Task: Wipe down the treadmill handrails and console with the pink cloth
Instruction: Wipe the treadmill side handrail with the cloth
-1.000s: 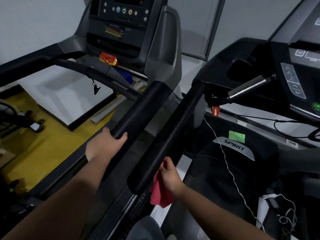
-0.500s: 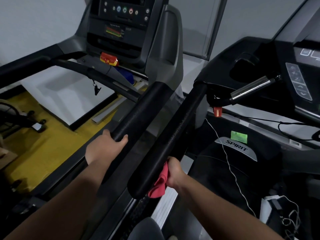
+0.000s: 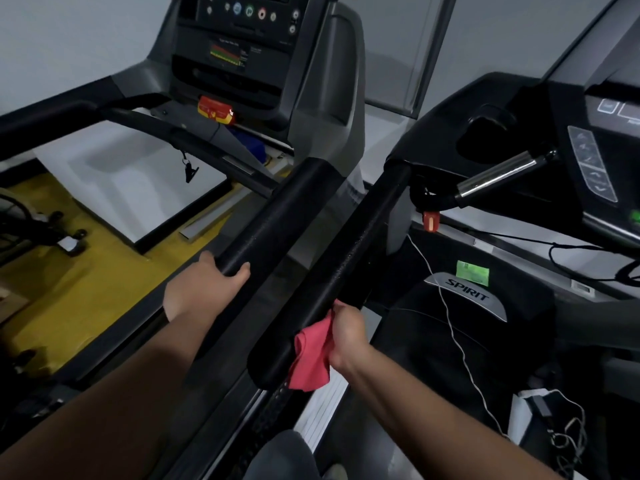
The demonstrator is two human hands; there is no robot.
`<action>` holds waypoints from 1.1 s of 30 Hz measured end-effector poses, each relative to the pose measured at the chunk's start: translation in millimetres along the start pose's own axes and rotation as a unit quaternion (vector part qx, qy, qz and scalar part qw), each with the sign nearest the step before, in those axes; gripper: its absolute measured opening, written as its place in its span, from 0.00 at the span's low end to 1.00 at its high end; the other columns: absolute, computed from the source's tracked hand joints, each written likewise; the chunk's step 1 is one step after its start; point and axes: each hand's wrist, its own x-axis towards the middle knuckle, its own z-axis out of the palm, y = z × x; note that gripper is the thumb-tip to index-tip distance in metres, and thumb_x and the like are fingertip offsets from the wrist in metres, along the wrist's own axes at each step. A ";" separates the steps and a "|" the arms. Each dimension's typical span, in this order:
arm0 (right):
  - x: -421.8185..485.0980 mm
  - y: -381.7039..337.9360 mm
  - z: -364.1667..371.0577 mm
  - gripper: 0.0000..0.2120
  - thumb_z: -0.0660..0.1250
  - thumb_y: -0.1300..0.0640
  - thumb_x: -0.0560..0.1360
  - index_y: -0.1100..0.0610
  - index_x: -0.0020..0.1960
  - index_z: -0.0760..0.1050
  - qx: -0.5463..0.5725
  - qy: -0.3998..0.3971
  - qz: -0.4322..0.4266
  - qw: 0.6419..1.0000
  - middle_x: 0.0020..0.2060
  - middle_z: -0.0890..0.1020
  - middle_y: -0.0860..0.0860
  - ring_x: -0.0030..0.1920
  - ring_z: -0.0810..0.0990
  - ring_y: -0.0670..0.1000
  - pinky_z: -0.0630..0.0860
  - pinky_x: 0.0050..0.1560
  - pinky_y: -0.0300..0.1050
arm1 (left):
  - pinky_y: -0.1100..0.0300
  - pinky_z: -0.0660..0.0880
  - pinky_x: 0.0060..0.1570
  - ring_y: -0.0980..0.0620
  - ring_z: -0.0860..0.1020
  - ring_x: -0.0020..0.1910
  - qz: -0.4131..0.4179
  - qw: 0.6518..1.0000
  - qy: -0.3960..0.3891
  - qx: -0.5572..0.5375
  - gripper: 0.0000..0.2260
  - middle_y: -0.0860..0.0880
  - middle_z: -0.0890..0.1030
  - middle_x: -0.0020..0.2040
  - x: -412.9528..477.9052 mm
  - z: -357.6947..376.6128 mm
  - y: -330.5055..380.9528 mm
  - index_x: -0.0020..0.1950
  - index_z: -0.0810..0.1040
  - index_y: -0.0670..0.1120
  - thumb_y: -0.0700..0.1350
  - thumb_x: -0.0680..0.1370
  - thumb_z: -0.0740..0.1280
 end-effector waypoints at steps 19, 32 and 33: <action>-70.0 1.0 38.3 0.14 0.63 0.58 0.73 0.62 0.57 0.73 -0.773 -0.059 -0.479 0.412 0.53 0.77 0.58 0.57 0.69 0.60 0.69 0.52 0.49 | 0.55 0.78 0.35 0.48 0.77 0.33 0.007 1.000 0.002 -0.025 0.30 0.48 0.77 0.36 0.8 7.0 -3.7 0.56 0.71 0.44 0.70 0.73 0.56; -52.6 -20.2 63.3 0.18 0.61 0.61 0.76 0.64 0.64 0.67 -0.831 -0.106 -0.406 0.365 0.60 0.74 0.61 0.60 0.69 0.60 0.67 0.59 0.50 | 0.55 0.78 0.36 0.49 0.77 0.35 0.016 0.999 -0.004 -0.042 0.30 0.48 0.78 0.39 -1.5 1.3 -2.6 0.57 0.70 0.45 0.70 0.73 0.56; -54.7 -15.0 63.3 0.20 0.63 0.59 0.76 0.63 0.66 0.66 -0.830 -0.127 -0.407 0.360 0.63 0.71 0.61 0.61 0.69 0.61 0.68 0.60 0.51 | 0.55 0.78 0.36 0.49 0.77 0.36 0.019 0.999 -0.006 -0.041 0.30 0.48 0.78 0.40 -1.5 0.9 -2.8 0.57 0.70 0.45 0.70 0.73 0.56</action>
